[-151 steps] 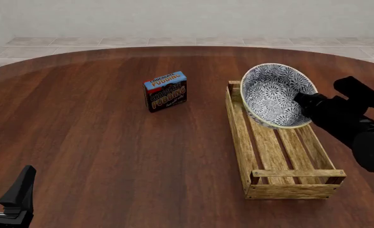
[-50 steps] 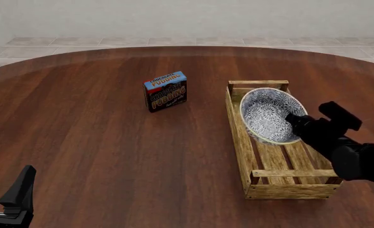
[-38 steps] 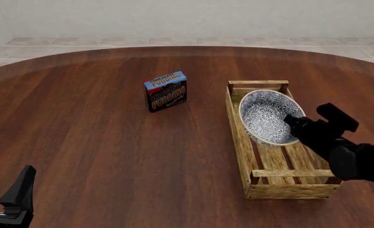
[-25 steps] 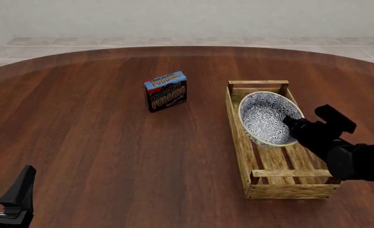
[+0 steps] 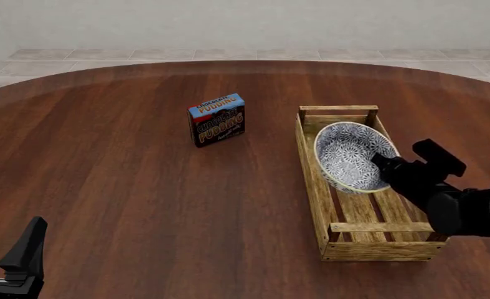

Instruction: Pick up the bowl on the left and put it in the tray.

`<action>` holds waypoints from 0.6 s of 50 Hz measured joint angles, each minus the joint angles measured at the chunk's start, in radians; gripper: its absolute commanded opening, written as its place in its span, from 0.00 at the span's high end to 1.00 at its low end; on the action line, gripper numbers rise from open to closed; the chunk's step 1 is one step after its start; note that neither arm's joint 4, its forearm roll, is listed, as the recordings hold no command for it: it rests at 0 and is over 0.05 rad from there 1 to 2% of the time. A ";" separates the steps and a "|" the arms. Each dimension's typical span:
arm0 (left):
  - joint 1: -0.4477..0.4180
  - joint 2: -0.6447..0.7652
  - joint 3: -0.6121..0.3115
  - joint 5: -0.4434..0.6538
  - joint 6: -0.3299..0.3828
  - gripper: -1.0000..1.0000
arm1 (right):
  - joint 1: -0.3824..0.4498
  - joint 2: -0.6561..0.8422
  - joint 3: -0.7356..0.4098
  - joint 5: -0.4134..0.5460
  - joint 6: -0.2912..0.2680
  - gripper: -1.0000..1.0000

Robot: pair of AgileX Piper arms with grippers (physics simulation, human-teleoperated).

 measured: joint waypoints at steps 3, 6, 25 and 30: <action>0.000 0.000 0.000 0.000 0.000 0.00 | -0.001 0.003 -0.001 -0.001 0.000 0.00; 0.000 0.000 0.000 0.000 0.000 0.00 | -0.001 0.002 -0.001 -0.004 0.002 0.00; 0.000 0.000 0.000 0.000 0.000 0.00 | 0.006 -0.006 -0.002 -0.011 0.005 0.00; 0.000 0.000 0.000 0.000 0.000 0.00 | 0.006 -0.015 0.001 -0.008 0.001 0.00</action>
